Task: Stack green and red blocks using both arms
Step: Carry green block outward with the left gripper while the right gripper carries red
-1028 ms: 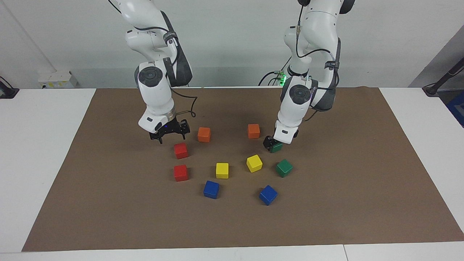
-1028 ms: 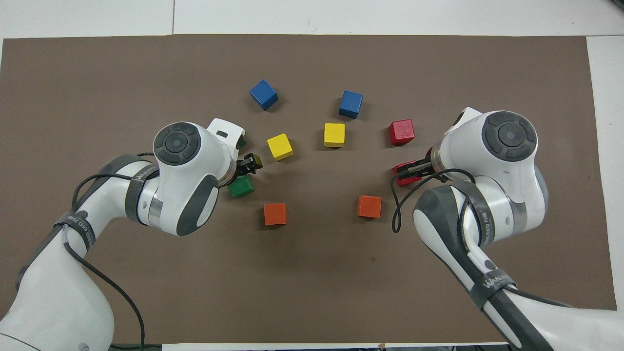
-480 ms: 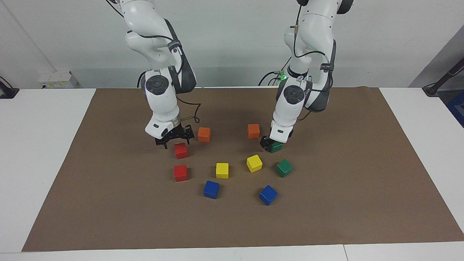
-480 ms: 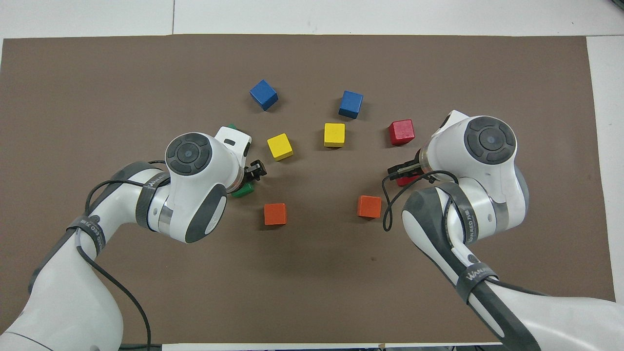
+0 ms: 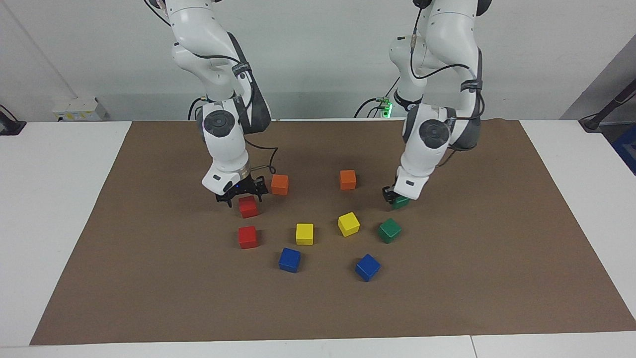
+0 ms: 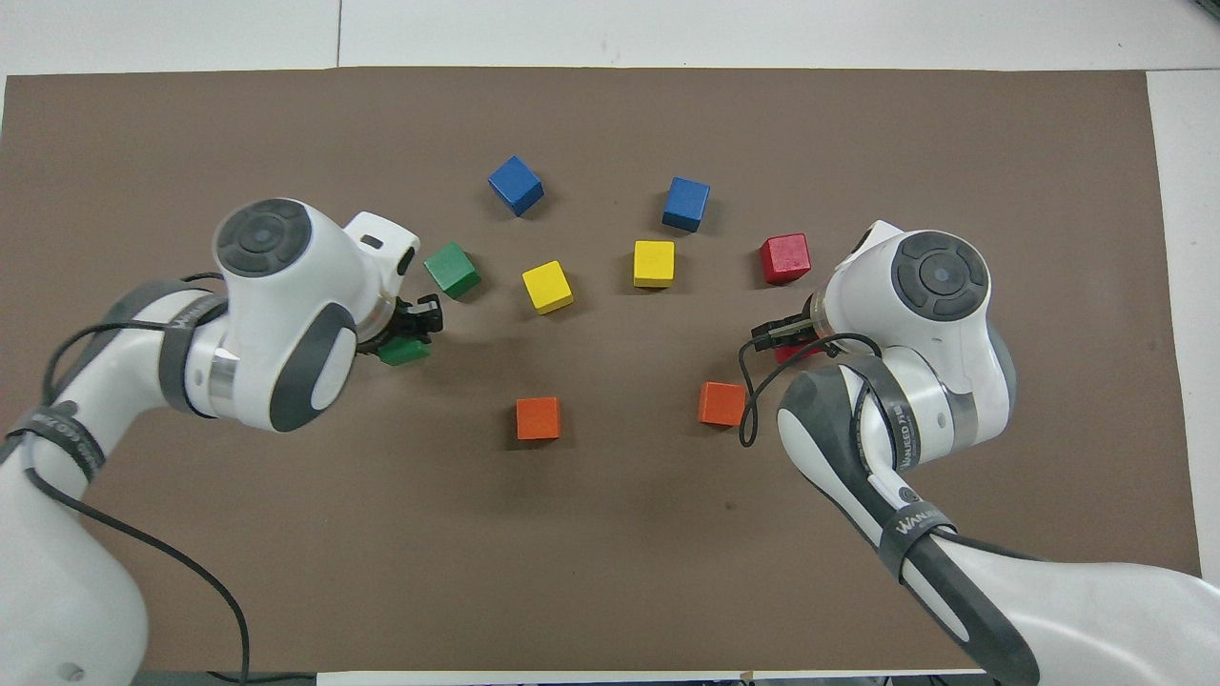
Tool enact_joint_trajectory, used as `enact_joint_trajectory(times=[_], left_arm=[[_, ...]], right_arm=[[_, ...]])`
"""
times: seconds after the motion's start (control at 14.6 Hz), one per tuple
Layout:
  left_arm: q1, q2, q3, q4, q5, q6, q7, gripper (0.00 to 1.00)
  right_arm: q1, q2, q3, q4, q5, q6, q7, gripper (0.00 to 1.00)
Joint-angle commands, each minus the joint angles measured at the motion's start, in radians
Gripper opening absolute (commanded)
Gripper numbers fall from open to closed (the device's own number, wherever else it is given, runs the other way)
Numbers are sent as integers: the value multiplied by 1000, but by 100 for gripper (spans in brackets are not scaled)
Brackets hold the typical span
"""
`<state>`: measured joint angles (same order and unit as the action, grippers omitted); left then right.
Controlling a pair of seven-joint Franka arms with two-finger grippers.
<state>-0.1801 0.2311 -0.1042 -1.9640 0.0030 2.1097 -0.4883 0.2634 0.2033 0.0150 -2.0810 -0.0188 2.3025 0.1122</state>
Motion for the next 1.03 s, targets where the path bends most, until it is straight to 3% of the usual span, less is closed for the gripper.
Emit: enact_joint_trajectory(times=[0.0, 0.21, 0.62, 0.69, 0.75, 0.82, 0.89, 0.96], left_arm=[[147, -6, -8, 34, 9, -24, 260, 0], [266, 25, -8, 46, 11, 19, 500, 0], [321, 111, -8, 120, 115, 64, 542, 0], [329, 116, -8, 123, 115, 76, 553, 0], [330, 126, -8, 123, 117, 88, 563, 0], [332, 140, -8, 123, 115, 105, 576, 0], [336, 145, -8, 116, 114, 117, 579, 0], [344, 145, -9, 112, 112, 118, 577, 0]], right_arm=[[3, 8, -3, -11, 13, 31, 21, 100], [5, 28, -3, -16, 19, 60, 29, 100], [5, 42, -1, -25, 23, 78, 29, 98], [5, 42, -1, -25, 23, 78, 29, 80], [5, 42, -1, -25, 23, 75, 27, 51], [5, 42, -1, -24, 23, 65, 29, 12], [5, 42, -1, -22, 23, 60, 34, 0], [5, 42, -1, -17, 25, 48, 37, 0]])
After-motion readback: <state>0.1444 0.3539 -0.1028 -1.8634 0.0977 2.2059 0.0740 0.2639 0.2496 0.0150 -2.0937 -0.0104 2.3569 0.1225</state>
